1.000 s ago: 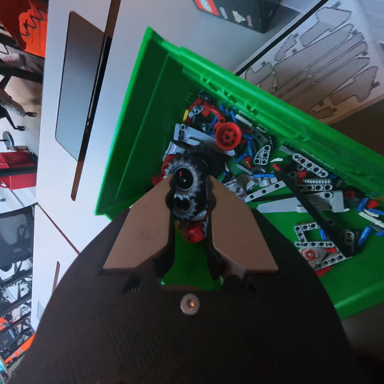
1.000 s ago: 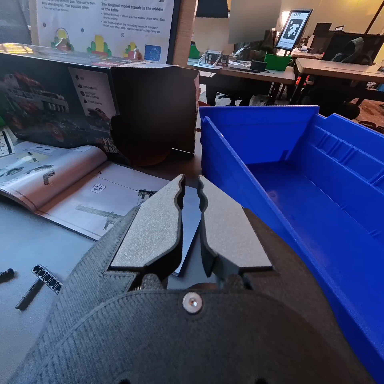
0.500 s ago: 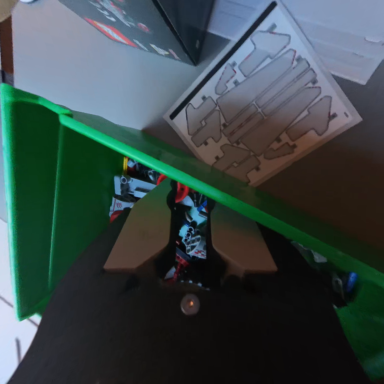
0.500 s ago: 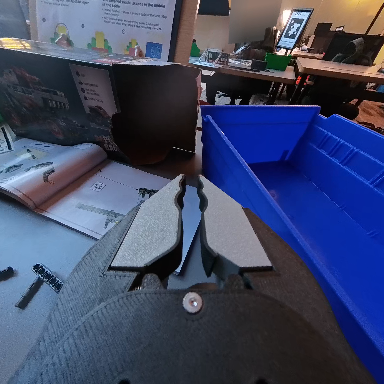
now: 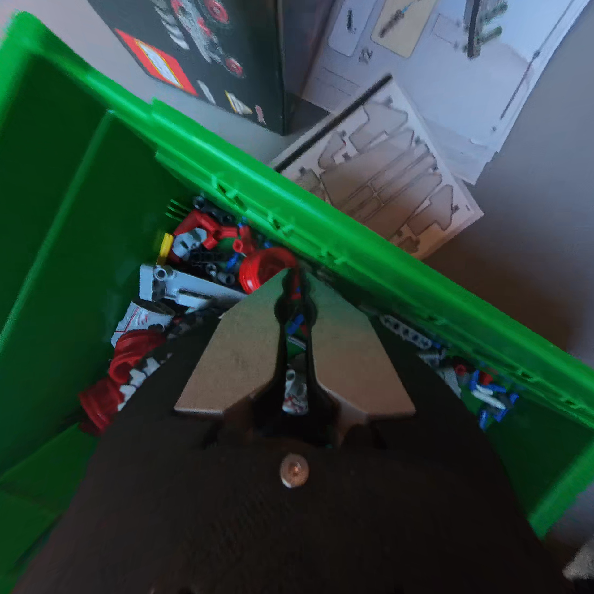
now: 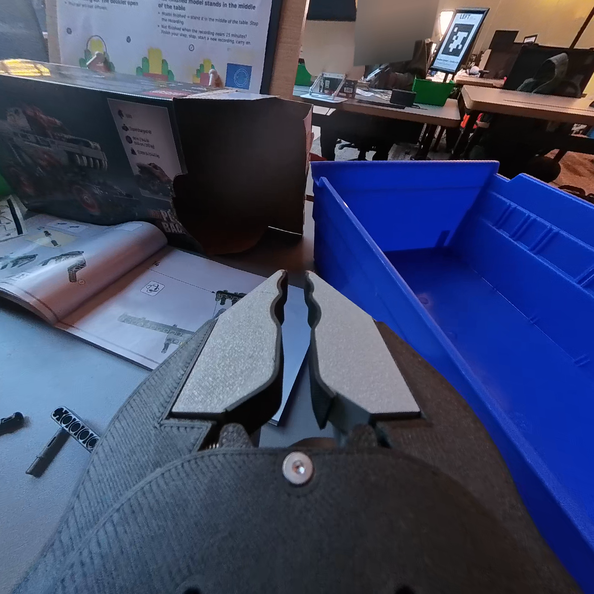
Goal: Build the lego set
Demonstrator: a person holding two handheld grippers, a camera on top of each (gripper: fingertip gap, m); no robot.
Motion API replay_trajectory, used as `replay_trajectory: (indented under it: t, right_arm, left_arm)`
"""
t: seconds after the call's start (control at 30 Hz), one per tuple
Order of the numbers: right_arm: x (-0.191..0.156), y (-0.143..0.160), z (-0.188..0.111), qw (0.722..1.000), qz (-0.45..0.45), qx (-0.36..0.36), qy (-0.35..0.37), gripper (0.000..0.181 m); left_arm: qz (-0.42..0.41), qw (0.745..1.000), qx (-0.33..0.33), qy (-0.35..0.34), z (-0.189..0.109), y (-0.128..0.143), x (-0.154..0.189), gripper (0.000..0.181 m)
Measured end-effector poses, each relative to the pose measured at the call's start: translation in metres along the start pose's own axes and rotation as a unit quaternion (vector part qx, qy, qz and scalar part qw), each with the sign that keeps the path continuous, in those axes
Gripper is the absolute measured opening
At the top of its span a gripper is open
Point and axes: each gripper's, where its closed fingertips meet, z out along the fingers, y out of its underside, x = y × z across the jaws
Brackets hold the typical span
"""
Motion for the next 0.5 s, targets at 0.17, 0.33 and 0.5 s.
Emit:
replay_trajectory:
  t: [0.17,0.33,0.5]
  right_arm:
    - [0.0,0.0,0.0,1.0,0.0,-0.002,0.002,0.006]
    - [0.001,0.001,0.001,1.0,-0.001,-0.003,0.003,0.007]
    - [0.001,0.001,0.001,1.0,0.0,-0.003,0.002,0.006]
  left_arm:
    - [0.014,0.996,-0.069,-0.061,-0.004,0.024,-0.017,0.0]
    - [-0.006,0.999,0.032,0.013,-0.013,-0.011,0.001,0.0]
    - [-0.002,1.0,-0.004,0.003,0.012,-0.002,0.001,0.0]
